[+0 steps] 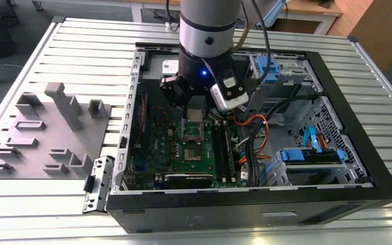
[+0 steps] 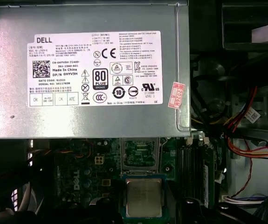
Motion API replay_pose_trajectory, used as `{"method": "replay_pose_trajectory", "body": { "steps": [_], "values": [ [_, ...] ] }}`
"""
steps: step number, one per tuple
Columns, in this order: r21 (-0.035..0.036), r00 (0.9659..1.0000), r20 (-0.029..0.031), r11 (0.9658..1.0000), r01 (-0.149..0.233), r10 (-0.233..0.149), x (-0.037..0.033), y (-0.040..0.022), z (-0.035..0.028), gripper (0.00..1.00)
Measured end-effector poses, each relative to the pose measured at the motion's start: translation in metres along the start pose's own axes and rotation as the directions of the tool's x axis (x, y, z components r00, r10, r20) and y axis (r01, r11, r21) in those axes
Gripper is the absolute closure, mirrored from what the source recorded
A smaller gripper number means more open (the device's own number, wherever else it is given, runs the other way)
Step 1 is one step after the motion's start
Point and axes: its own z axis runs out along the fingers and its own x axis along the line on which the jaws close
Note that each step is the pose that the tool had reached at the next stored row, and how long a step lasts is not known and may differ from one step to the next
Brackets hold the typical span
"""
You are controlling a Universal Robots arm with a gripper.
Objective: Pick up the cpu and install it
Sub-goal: 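Place the cpu into insertion slot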
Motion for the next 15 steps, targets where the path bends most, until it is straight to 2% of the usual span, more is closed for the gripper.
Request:
{"method": "replay_pose_trajectory", "body": {
  "steps": [15],
  "values": [
    [0.0001, 1.0000, 0.0001, 1.0000, 0.000, 0.000, -0.0001, -0.0151, 0.0265, 0.53]
  ]
}}
